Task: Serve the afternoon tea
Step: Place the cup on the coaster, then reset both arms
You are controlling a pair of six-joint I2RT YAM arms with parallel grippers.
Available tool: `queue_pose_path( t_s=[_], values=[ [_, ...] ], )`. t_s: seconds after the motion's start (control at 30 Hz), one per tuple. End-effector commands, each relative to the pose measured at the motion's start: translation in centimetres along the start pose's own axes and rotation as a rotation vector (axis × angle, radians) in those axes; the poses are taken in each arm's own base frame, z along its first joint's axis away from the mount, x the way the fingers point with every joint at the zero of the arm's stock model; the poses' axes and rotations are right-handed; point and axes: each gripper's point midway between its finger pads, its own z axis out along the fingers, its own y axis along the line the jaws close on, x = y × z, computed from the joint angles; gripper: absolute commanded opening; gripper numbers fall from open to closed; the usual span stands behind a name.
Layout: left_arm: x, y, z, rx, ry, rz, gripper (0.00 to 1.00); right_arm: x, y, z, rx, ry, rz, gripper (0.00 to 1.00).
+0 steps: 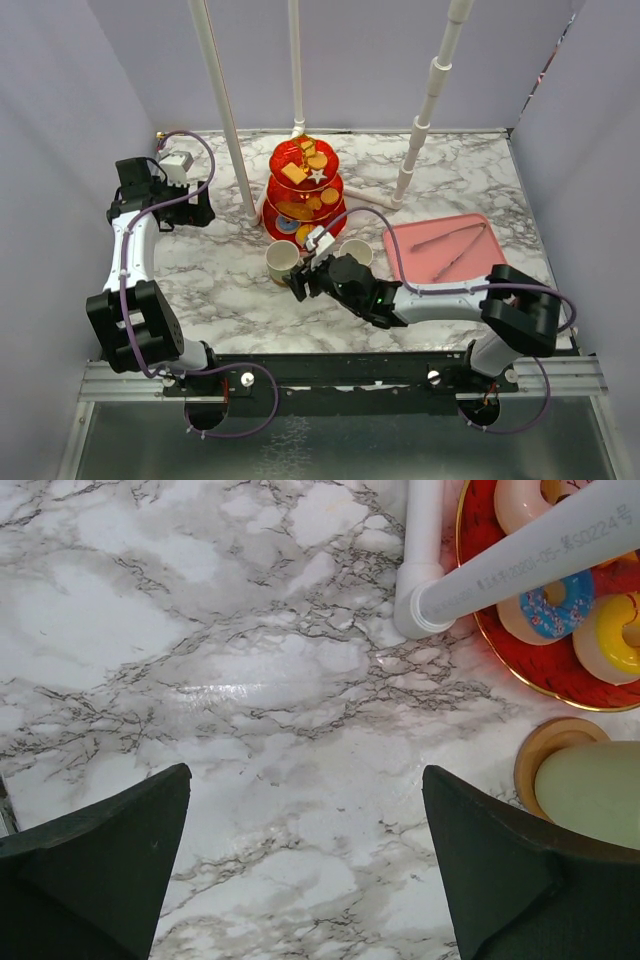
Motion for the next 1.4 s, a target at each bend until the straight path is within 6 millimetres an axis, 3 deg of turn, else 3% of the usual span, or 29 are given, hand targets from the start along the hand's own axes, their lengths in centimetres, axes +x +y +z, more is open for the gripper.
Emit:
queue_pose_path(
  t_s=[0.0, 0.03, 0.1, 0.17, 0.27, 0.4, 0.5, 0.63, 0.77, 0.9, 1.07, 1.13, 1.37],
  values=[
    [-0.4, 1.1, 1.1, -0.025, -0.039, -0.032, 0.99, -3.6, -1.4, -2.4, 0.062, -0.051, -0.005, 0.74],
    [-0.3, 1.4, 1.4, -0.036, -0.045, -0.037, 0.99, -4.2, -1.8, -3.1, 0.081, -0.054, -0.009, 0.78],
    [-0.3, 2.7, 2.1, -0.101, -0.074, -0.053, 0.99, -5.2, -2.5, -4.1, 0.094, -0.046, -0.047, 0.99],
    [-0.8, 4.1, 2.3, -0.181, -0.130, -0.060, 0.99, -5.7, -4.1, -4.6, 0.158, -0.046, -0.064, 1.00],
    [-0.6, 5.0, 3.0, -0.217, -0.167, -0.062, 0.99, -6.9, -8.4, -5.5, 0.243, -0.059, 0.011, 1.00],
    [1.0, 5.2, 4.9, -0.191, -0.132, -0.084, 0.99, -9.0, -15.3, -8.8, 0.378, -0.121, 0.120, 1.00],
    [2.1, 5.5, 6.2, -0.185, -0.115, -0.103, 0.99, -8.9, -20.1, -11.6, 0.500, -0.130, 0.152, 1.00],
    [2.6, 5.9, 7.5, -0.184, -0.143, -0.115, 0.99, -7.4, -25.4, -15.2, 0.655, -0.128, 0.223, 1.00],
    [3.1, 7.1, 8.3, -0.240, -0.147, -0.167, 0.99, -4.1, -30.9, -18.4, 0.821, -0.061, 0.306, 1.00],
    [3.7, 7.2, 8.9, -0.245, -0.166, -0.193, 0.99, -0.9, -35.7, -21.4, 1.062, 0.002, 0.389, 1.00],
    [4.4, 5.6, 9.7, -0.199, -0.199, -0.188, 0.99, 0.2, -38.7, -23.7, 1.217, -0.049, 0.326, 1.00],
    [4.5, 5.0, 10.2, -0.184, -0.213, -0.190, 0.99, -0.3, -39.7, -24.4, 1.247, -0.122, 0.280, 1.00],
    [4.6, 2.2, 11.8, -0.199, -0.289, -0.112, 0.99, 2.7, -42.4, -25.3, 1.309, -0.105, 0.257, 1.00]
  ],
)
